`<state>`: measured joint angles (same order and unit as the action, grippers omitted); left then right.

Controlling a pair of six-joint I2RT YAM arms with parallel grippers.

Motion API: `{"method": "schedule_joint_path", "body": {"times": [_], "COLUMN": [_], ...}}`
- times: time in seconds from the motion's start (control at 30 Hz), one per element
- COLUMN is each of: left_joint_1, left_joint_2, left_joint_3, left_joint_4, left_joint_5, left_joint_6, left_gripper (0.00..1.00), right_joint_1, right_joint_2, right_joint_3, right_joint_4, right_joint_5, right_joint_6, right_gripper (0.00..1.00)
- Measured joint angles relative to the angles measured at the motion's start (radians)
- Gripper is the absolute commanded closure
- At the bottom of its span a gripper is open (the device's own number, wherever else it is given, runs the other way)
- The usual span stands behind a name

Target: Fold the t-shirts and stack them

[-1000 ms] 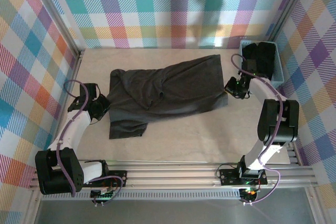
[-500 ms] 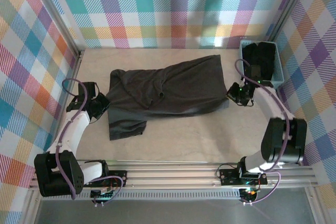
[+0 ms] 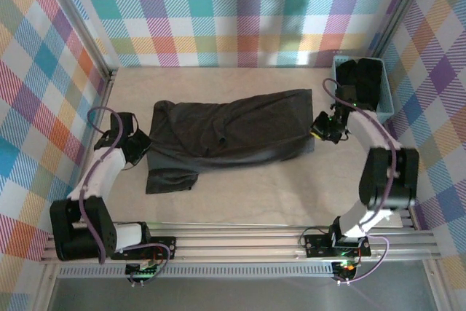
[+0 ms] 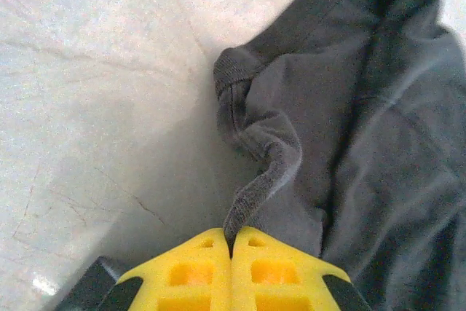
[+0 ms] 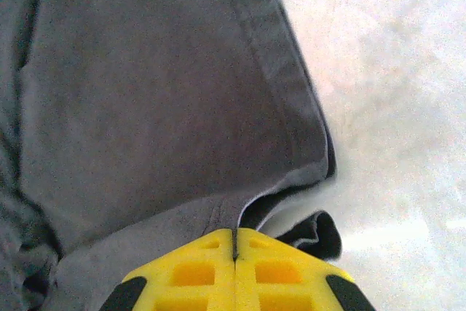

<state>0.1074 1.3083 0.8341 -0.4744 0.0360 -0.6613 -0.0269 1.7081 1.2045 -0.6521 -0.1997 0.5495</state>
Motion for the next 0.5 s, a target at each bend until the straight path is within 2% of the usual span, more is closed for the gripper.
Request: {"method": "schedule_joint_path", "body": {"times": [0.07,0.1,0.17,0.27,0.33,0.37,0.43,0.5], "left_joint_1": [0.0,0.0,0.0,0.0,0.001,0.001,0.001,0.001], "left_joint_2": [0.063,0.084,0.108,0.101,0.083,0.069,0.034,0.001], "left_joint_3": [0.014,0.019,0.027,0.031,0.031,0.031,0.028,0.019], "left_joint_4": [0.012,0.017,0.025,0.032,0.031,0.031,0.033,0.033], "left_joint_5": [0.001,0.002,0.008,0.018,0.026,0.029,0.035,0.042], "left_joint_6": [0.0,0.001,0.001,0.004,0.005,0.006,0.008,0.009], "left_gripper": [1.0,1.0,1.0,1.0,1.0,1.0,1.0,1.0], "right_joint_1": [0.0,0.0,0.0,0.0,0.0,0.0,0.0,0.004], "right_joint_2": [0.109,0.148,0.208,0.2,0.139,0.085,-0.042,-0.16], "right_joint_3": [0.061,0.085,0.123,0.121,0.075,0.034,-0.062,-0.157], "right_joint_4": [0.003,0.004,0.01,0.02,0.044,0.047,0.051,0.057], "right_joint_5": [0.008,0.011,0.019,0.052,0.094,0.119,0.156,0.172], "right_joint_6": [0.008,0.012,0.018,0.016,0.017,0.019,0.026,0.048], "right_gripper": [1.0,0.94,0.69,0.46,0.42,0.44,0.54,0.56]}}
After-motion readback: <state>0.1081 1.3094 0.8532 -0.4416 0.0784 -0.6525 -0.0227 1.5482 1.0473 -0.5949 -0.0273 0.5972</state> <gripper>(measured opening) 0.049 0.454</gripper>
